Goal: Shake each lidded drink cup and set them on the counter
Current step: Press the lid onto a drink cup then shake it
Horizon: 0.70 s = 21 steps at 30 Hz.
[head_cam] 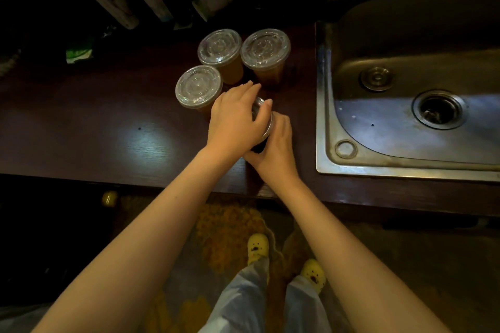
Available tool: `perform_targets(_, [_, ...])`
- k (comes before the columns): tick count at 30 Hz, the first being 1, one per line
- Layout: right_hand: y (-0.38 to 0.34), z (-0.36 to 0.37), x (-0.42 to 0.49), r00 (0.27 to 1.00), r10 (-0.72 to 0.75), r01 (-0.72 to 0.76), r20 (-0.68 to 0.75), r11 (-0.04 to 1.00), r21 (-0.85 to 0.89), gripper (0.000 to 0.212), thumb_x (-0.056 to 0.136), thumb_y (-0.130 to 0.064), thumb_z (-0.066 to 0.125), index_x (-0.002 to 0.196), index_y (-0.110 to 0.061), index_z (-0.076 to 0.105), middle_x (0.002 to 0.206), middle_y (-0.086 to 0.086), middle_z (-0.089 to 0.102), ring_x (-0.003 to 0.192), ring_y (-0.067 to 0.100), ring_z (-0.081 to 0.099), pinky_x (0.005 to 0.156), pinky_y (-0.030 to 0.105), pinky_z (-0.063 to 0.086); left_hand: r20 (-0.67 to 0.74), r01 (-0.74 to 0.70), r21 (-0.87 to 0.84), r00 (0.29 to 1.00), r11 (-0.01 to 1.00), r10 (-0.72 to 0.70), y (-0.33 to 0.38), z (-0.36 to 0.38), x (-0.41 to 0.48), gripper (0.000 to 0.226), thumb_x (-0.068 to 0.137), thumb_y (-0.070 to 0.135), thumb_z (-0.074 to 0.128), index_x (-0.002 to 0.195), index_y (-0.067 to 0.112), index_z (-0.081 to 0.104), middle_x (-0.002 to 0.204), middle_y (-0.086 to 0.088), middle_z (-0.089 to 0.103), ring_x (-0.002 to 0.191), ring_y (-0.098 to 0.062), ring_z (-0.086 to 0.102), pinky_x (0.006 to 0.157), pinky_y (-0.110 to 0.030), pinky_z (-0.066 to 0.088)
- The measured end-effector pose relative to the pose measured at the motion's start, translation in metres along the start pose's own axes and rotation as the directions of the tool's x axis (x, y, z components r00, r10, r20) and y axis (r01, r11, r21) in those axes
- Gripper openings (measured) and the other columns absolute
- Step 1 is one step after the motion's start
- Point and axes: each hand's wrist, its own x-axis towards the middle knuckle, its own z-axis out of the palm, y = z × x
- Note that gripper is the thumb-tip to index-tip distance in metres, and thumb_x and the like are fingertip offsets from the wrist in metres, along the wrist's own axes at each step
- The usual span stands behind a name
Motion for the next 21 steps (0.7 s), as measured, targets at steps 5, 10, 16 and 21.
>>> perform_targets(5, [0.000,-0.026,0.008,0.956,0.050,-0.111,0.289,0.974,0.198,0.080,0.075,-0.017,0.076,0.141,-0.017,0.032,0.143,0.003,0.037,0.132,0.013,0.035,0.106,0.026,0.032,-0.004,0.036,0.060,0.999,0.998,-0.036,0.001,0.004,-0.001,0.057,0.088,0.045,0.034,0.136,0.017,0.049,0.140,0.000,0.050,0.132,-0.017,0.041,0.103,-0.039,0.032])
perform_targets(10, [-0.004,-0.036,0.015,0.902,0.100,-0.214,0.419,0.948,0.234,0.081,0.078,-0.015,0.075,0.143,-0.026,0.029,0.141,-0.005,0.045,0.126,0.005,0.039,0.097,0.019,0.034,-0.009,0.010,0.042,1.000,0.999,-0.009,0.001,0.003,-0.001,0.055,0.087,0.045,0.037,0.132,0.017,0.052,0.135,0.001,0.054,0.127,-0.017,0.046,0.097,-0.036,0.037])
perform_targets(16, [-0.005,-0.035,0.016,0.907,0.115,-0.230,0.405,0.941,0.247,0.080,0.076,-0.015,0.076,0.141,-0.027,0.031,0.139,-0.006,0.047,0.125,0.005,0.040,0.097,0.020,0.035,-0.006,0.010,0.048,1.000,0.999,-0.010,0.001,0.000,0.000,0.053,0.088,0.045,0.039,0.131,0.016,0.053,0.132,0.000,0.056,0.124,-0.018,0.048,0.096,-0.036,0.038])
perform_targets(21, [-0.014,-0.036,0.011,0.930,0.138,-0.236,0.341,0.935,0.265,0.074,0.073,-0.013,0.078,0.136,-0.024,0.039,0.120,-0.016,0.050,0.116,0.002,0.044,0.083,0.004,0.039,0.080,-0.028,0.019,0.996,0.999,0.027,0.002,-0.009,0.001,0.047,0.094,0.041,0.047,0.134,0.018,0.050,0.136,0.000,0.053,0.127,-0.018,0.044,0.101,-0.037,0.037])
